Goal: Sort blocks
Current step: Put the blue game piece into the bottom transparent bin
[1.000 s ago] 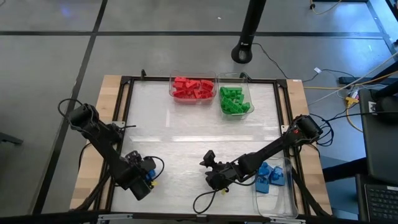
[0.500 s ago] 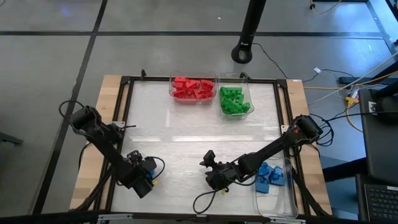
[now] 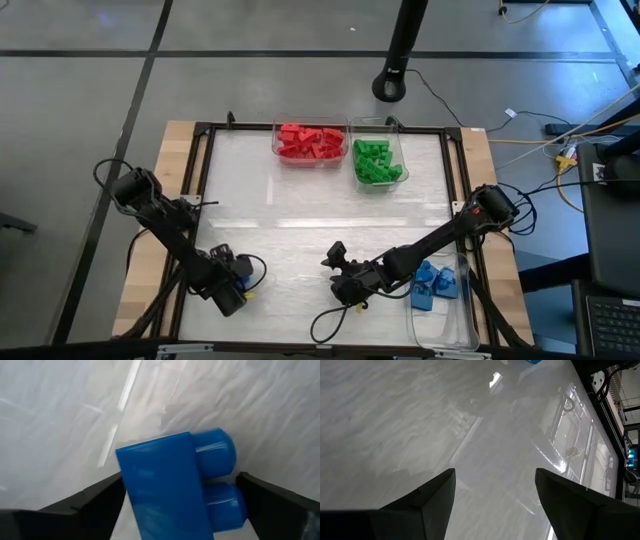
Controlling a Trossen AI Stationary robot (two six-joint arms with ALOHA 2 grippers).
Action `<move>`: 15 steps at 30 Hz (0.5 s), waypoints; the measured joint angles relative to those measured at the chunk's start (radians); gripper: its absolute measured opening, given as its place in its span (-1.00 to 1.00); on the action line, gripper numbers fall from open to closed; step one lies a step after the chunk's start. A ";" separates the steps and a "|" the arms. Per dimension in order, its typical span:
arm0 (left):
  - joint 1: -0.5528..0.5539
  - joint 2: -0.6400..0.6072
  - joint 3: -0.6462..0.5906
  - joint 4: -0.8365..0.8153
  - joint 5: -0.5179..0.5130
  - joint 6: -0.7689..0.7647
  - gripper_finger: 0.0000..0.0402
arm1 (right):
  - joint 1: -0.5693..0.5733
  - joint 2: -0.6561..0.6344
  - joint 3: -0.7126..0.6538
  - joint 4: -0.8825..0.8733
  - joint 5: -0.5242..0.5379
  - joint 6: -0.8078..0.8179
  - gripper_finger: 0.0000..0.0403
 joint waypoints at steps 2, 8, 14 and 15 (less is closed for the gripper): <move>0.004 0.001 -0.001 0.016 0.002 0.018 0.68 | 0.000 0.000 0.000 -0.002 0.000 0.000 0.36; 0.004 0.002 -0.001 0.029 -0.003 0.058 0.30 | 0.000 0.000 0.000 0.001 0.000 0.000 0.36; 0.004 0.004 0.035 0.016 -0.006 0.116 0.30 | 0.000 0.000 0.000 0.012 -0.009 -0.002 0.36; 0.004 0.002 0.045 0.014 -0.006 0.130 0.30 | 0.000 0.000 0.000 0.019 -0.009 -0.010 0.36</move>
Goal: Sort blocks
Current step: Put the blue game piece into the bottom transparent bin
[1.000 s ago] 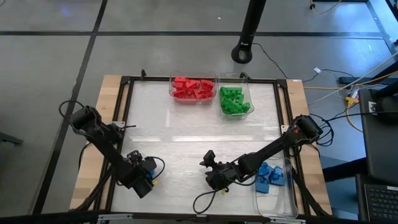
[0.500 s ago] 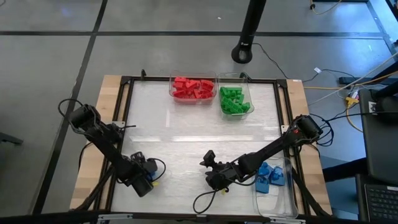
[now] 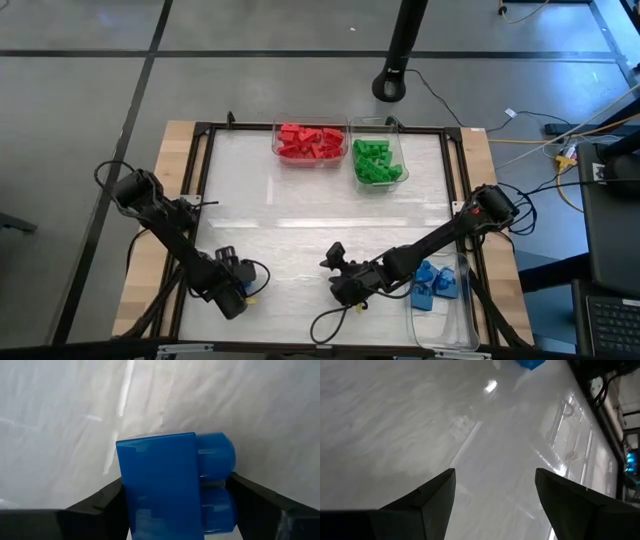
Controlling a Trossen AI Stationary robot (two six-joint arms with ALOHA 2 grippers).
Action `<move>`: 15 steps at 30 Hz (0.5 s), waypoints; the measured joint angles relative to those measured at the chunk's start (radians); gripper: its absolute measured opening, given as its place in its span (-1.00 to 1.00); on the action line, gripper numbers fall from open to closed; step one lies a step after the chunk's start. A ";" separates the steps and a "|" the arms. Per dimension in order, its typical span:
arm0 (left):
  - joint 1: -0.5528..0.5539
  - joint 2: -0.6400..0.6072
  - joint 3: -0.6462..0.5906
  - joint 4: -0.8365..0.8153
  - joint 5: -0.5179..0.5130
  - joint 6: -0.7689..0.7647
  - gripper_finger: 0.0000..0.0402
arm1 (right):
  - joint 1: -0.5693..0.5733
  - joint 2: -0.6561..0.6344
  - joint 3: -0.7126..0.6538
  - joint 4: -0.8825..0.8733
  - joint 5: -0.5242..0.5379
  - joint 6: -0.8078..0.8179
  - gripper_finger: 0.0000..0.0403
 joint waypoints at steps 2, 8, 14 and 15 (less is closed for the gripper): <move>0.007 -0.015 0.026 0.004 -0.001 0.025 0.30 | 0.000 0.000 0.000 0.035 0.003 -0.033 0.36; 0.047 -0.103 0.106 0.021 -0.020 0.148 0.30 | 0.000 0.000 0.000 0.248 0.009 -0.233 0.36; 0.113 -0.194 0.151 0.118 -0.023 0.323 0.32 | 0.000 0.000 0.000 0.442 -0.026 -0.477 0.36; 0.127 -0.208 0.152 0.145 -0.023 0.353 0.32 | 0.000 0.000 0.000 0.468 -0.027 -0.514 0.36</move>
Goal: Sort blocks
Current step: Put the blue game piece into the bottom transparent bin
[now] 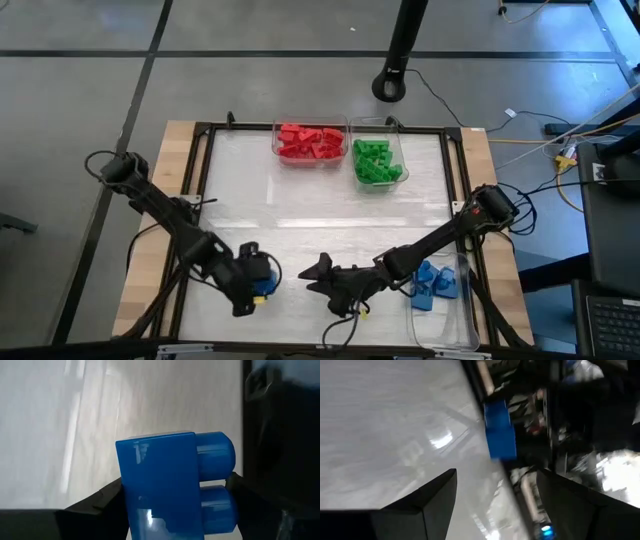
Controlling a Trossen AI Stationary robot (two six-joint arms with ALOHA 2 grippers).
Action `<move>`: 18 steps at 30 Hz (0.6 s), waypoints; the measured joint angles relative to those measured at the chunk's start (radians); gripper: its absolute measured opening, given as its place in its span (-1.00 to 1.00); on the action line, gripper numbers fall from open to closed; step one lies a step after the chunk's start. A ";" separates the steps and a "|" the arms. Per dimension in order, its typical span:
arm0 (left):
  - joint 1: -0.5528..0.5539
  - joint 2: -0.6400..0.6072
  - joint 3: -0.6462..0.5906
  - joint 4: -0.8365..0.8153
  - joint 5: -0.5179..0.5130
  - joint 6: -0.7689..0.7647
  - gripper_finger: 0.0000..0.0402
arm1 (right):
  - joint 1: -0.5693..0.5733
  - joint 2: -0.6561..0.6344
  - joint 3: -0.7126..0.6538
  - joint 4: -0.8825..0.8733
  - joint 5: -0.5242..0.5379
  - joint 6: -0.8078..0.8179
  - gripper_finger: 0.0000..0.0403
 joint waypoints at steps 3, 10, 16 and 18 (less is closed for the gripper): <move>0.041 -0.032 0.001 0.051 0.004 0.068 0.32 | 0.000 0.000 0.000 0.057 -0.003 -0.089 0.36; 0.122 -0.047 0.001 0.129 0.104 0.155 0.33 | -0.035 0.000 0.000 0.109 -0.051 -0.163 0.36; 0.158 -0.047 0.001 0.181 0.142 0.198 0.33 | -0.067 0.000 0.000 0.115 -0.095 -0.153 0.36; 0.170 -0.047 0.001 0.190 0.148 0.215 0.33 | -0.073 0.000 0.000 0.130 -0.121 -0.145 0.36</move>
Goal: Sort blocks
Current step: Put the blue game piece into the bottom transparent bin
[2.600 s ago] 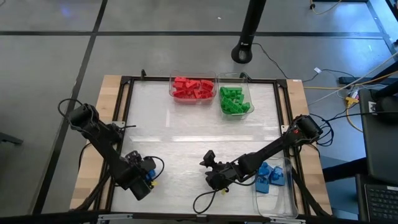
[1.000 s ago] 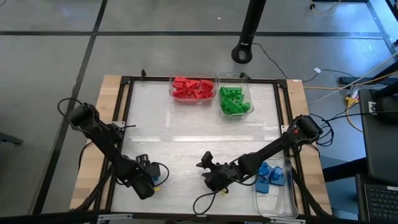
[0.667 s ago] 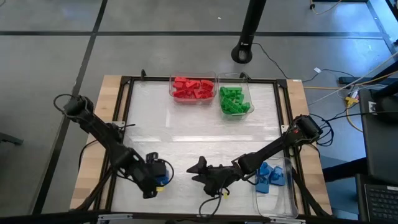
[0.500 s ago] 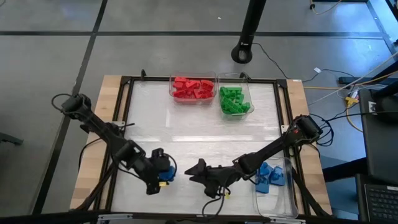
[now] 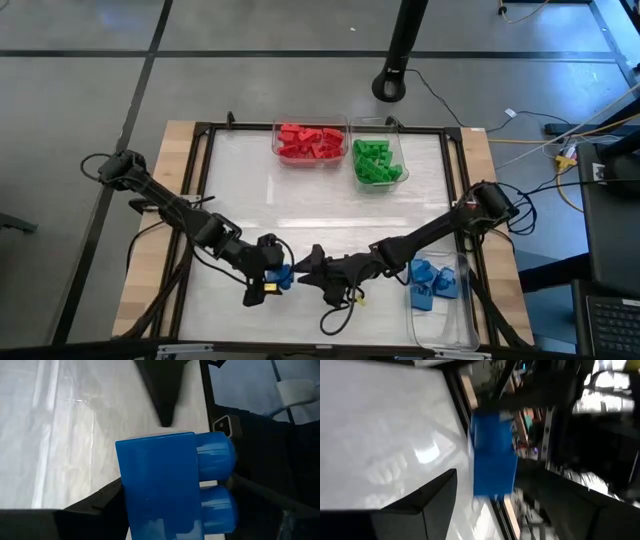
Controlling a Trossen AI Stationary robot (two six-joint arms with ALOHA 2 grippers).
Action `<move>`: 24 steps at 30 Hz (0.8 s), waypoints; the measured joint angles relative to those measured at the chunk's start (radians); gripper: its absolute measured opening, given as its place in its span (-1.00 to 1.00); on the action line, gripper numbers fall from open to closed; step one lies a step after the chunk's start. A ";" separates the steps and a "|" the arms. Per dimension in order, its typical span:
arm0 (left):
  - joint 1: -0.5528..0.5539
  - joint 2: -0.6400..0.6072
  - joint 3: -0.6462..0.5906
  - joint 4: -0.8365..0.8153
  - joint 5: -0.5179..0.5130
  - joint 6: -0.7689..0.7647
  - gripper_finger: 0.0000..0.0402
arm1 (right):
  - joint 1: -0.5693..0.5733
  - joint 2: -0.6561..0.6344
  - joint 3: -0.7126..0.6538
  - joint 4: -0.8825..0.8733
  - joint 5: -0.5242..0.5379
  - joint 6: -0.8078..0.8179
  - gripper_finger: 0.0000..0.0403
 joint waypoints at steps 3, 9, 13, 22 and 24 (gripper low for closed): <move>0.024 0.000 0.000 0.016 0.000 0.026 0.33 | -0.014 0.001 0.000 0.022 -0.058 0.005 0.36; 0.062 0.004 0.000 0.087 0.034 0.080 0.34 | -0.040 0.034 0.001 0.066 -0.073 0.008 0.36; 0.085 0.005 0.000 0.094 0.038 0.102 0.34 | -0.052 0.040 0.001 0.077 -0.075 0.009 0.36; 0.104 0.006 0.000 0.088 0.043 0.122 0.34 | -0.064 0.051 0.002 0.092 -0.127 0.012 -0.06; 0.104 0.006 0.000 0.090 0.044 0.132 0.34 | -0.064 0.051 0.002 0.092 -0.127 0.003 -0.23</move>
